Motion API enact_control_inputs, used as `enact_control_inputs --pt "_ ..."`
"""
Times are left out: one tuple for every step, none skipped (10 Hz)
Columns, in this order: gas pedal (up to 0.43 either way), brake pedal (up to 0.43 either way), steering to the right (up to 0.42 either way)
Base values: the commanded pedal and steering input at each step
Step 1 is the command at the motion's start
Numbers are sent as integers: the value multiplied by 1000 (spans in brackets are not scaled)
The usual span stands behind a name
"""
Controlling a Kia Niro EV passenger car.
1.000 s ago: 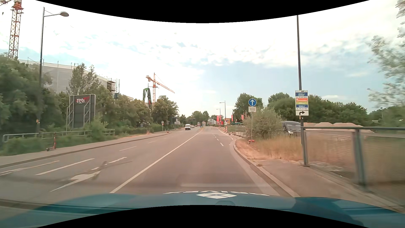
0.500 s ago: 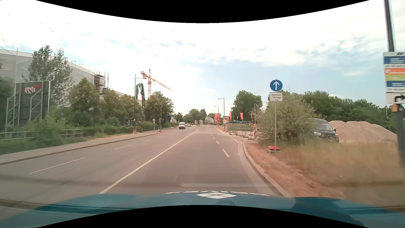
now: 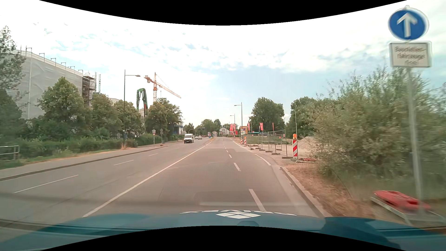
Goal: Follow the waypoints while adhering to traffic rules and regulations
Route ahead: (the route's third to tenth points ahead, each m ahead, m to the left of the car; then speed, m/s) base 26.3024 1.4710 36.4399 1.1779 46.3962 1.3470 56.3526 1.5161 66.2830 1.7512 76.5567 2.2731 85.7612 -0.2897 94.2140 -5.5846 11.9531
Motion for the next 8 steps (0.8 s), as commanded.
enact_control_inputs --pt "138 0 28" --pt "138 0 27" --pt "138 0 24" --pt "138 0 17" --pt "150 0 11" --pt "157 0 4" --pt "157 0 -4" --pt "157 0 -10"
